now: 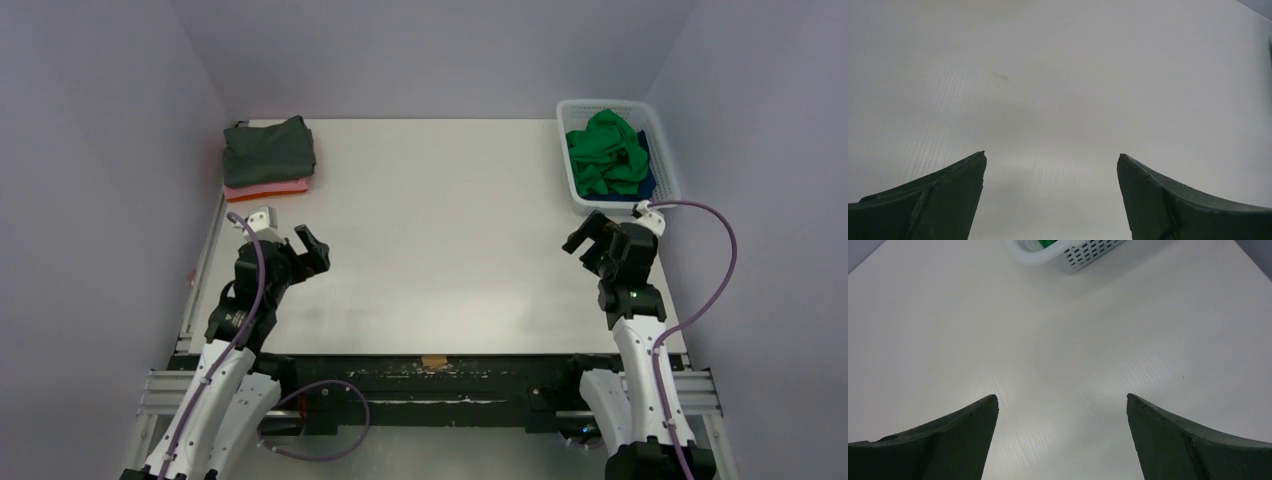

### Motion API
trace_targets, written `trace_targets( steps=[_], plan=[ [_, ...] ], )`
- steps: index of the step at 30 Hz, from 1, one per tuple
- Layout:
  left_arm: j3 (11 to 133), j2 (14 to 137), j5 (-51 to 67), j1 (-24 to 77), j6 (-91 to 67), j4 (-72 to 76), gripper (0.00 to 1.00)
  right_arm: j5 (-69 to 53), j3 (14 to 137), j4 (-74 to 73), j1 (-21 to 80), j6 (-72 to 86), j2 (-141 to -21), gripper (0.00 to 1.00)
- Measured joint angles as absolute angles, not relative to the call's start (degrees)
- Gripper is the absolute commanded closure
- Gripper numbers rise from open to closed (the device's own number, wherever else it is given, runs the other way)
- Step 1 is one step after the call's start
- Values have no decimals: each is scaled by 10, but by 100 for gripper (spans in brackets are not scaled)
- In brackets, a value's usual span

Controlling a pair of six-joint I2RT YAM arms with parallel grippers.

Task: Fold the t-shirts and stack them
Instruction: Grab crumpled tshirt from bin with the right arm

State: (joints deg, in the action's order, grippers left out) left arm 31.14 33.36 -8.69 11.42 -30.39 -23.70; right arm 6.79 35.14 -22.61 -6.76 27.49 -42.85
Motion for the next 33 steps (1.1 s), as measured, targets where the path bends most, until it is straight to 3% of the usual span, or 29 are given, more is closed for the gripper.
trace_targets(
  steps=[9, 20, 25, 28, 30, 33],
  plan=[
    [311, 339, -85, 114, -304, -241, 0, 85, 439, -182, -68, 277, -487, 1],
    [310, 347, -82, 114, -309, -241, 0, 152, 802, -165, -79, 250, -938, 7],
    [310, 361, -84, 114, -309, -241, 0, 192, 911, -163, -80, 244, -1092, 11],
    [310, 369, -84, 114, -309, -240, 0, 214, 967, -163, -81, 242, -1166, 19],
    [310, 372, -84, 114, -309, -240, 0, 220, 1007, -163, -82, 239, -1211, 31],
    [310, 374, -88, 114, -309, -239, 0, 228, 1068, -167, -82, 231, -1275, 68]
  ],
)
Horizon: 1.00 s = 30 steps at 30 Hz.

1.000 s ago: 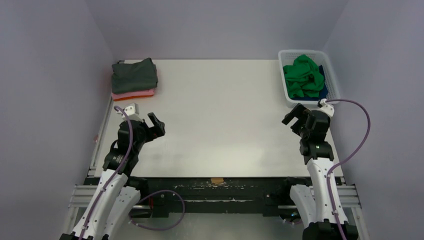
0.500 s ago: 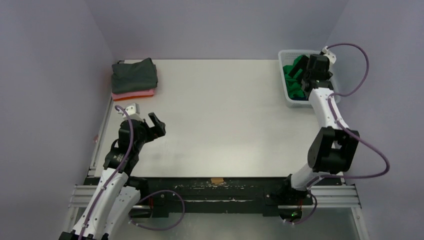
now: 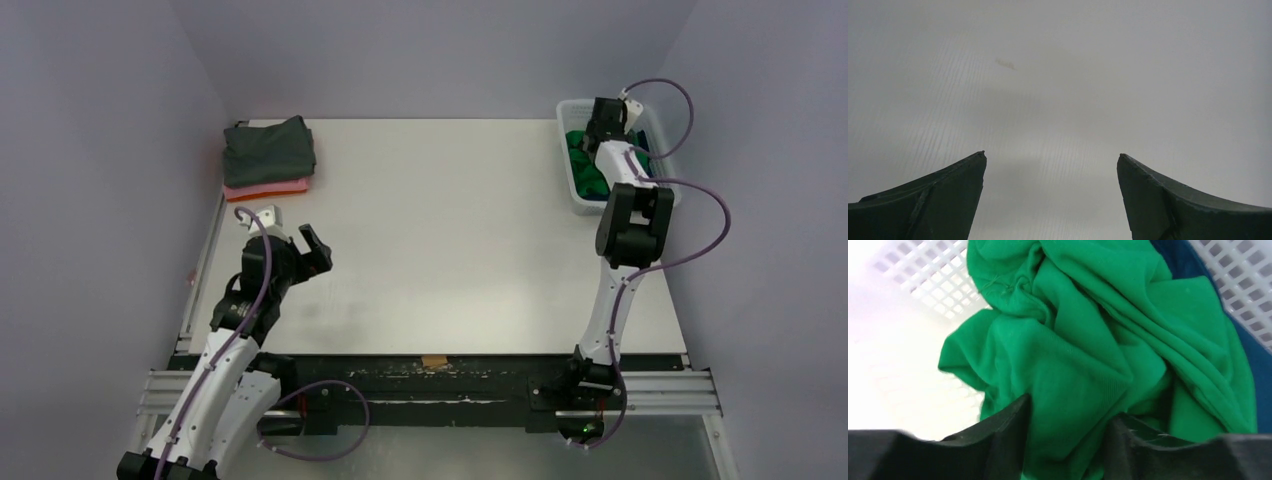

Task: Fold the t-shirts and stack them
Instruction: Grab crumpled tshirt from bin with the right arm, then move the tshirt to the center of the board

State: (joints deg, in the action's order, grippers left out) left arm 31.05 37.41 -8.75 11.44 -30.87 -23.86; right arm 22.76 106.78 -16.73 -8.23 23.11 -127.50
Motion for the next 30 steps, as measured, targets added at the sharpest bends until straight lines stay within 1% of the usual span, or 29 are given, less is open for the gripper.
trace_targets(
  steps=[1, 2, 3, 5, 7, 10, 12, 15, 17, 19, 23, 26, 30],
  plan=[
    [310, 375, -89, 114, -309, -238, 0, 230, 1080, -168, -83, 226, -1288, 78],
    [310, 376, -90, 114, -309, -237, 0, 233, 1091, -169, -83, 224, -1300, 86],
    [310, 378, -91, 114, -309, -237, 0, 236, 1097, -171, -83, 222, -1307, 92],
    [310, 381, -92, 114, -309, -236, 0, 243, 1098, -175, -83, 222, -1307, 97],
    [310, 384, -92, 114, -309, -236, 0, 246, 1088, -170, -83, 222, -1291, 98],
    [310, 383, -92, 114, -309, -236, 0, 246, 1042, -160, -83, 221, -1229, 98],
    [310, 380, -92, 114, -309, -236, 0, 243, 1013, -157, -83, 221, -1170, 100],
    [310, 367, -92, 114, -309, -236, 0, 224, 1008, -159, -83, 220, -1079, 100],
    [310, 356, -91, 114, -309, -236, 0, 203, 1028, -169, -83, 220, -1034, 100],
    [310, 342, -88, 114, -309, -237, 0, 163, 1072, -187, -83, 219, -999, 100],
    [310, 318, -75, 114, -309, -237, 0, 51, 1167, -232, -73, 222, -958, 100],
    [310, 303, -60, 114, -312, -237, 0, -24, 1208, -260, -32, 224, -927, 100],
    [310, 288, -39, 114, -342, -245, 0, -123, 1215, -276, 103, 215, -886, 100]
  ],
)
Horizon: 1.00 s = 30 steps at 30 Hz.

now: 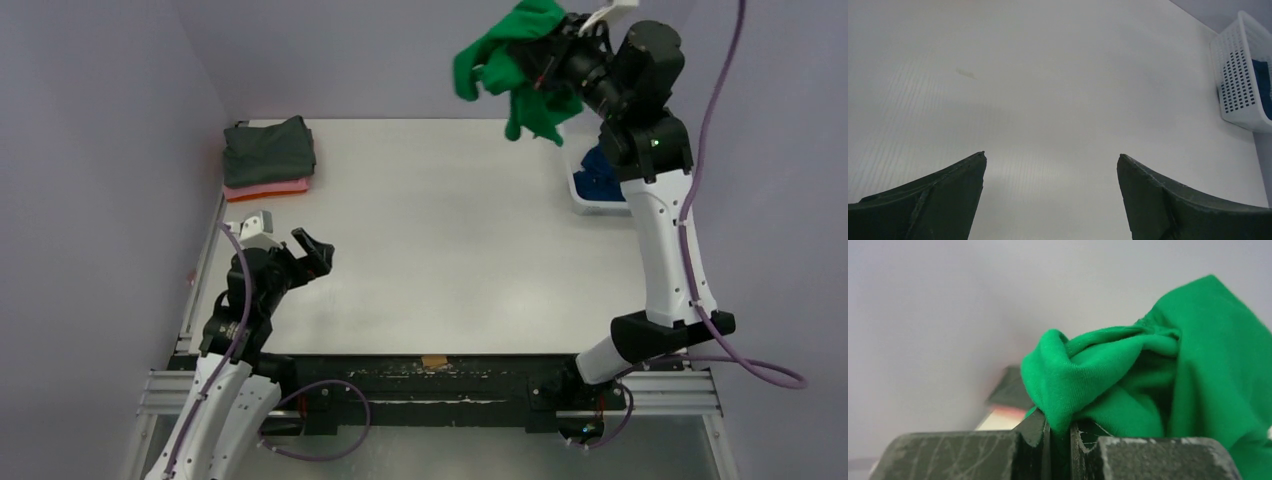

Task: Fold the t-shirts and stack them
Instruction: Move the tshirt to the center of the board

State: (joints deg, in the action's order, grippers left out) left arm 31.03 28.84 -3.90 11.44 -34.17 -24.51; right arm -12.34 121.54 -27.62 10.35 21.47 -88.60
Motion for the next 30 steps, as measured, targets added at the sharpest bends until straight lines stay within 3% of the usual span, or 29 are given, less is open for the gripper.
trace_targets(
  steps=[4, 7, 9, 12, 16, 17, 18, 22, 30],
  plan=[
    [310, 274, -12, 114, -368, -259, 0, -255, 1180, -269, 193, 218, -860, 100],
    [310, 248, -6, 114, -387, -286, 0, -288, 1095, -258, 211, 211, -826, 98],
    [310, 230, -9, 114, -399, -306, 0, -287, 1014, -248, 215, 197, -800, 85],
    [310, 215, -19, 114, -414, -339, 0, -227, 839, -222, 220, 176, -760, 57],
    [310, 218, -24, 114, -428, -368, 0, -45, 653, -216, 216, 175, -770, 49],
    [310, 222, -23, 114, -430, -372, 0, 7, 622, -227, 214, 179, -780, 39],
    [308, 229, -22, 114, -433, -373, 0, 51, 597, -239, 213, 184, -786, 23],
    [281, 274, 0, 114, -444, -363, 0, 146, 538, -258, 209, 208, -749, 7],
    [227, 400, 81, 148, -456, -272, 3, 80, 415, -179, 214, 269, -567, 7]
  ],
)
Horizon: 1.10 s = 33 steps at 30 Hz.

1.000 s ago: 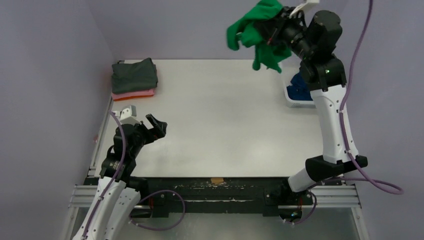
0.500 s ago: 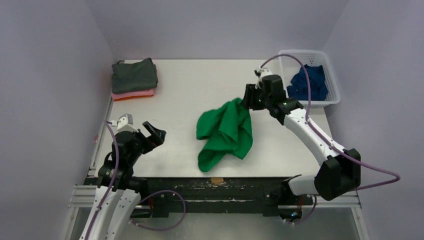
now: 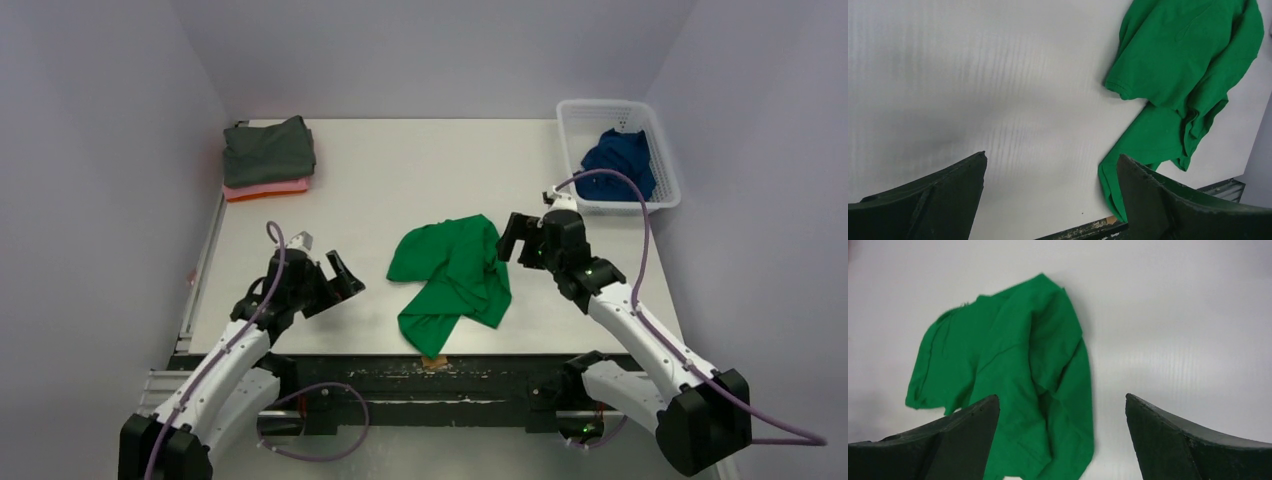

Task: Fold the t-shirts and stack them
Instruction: Move the tshirt to the center of the board, then flatten out the tshirt

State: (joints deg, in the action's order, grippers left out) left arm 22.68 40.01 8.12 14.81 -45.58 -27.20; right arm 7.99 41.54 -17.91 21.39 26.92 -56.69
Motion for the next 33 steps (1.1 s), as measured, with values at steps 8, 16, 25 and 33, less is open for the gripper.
trace_targets(
  steps=[8, 16, 25, 33],
  plan=[
    [290, 635, 93, 244, -457, -148, 20, 1, 305, -162, 255, 322, -576, 16],
    [415, 822, 70, 314, -441, -101, 39, -28, 290, -119, 311, 349, -608, 20],
    [485, 942, 73, 326, -440, -86, 100, -38, 283, -93, 332, 361, -638, 22],
    [478, 933, 48, 329, -435, -79, 100, 10, 283, -145, 344, 368, -602, 18]
  ],
)
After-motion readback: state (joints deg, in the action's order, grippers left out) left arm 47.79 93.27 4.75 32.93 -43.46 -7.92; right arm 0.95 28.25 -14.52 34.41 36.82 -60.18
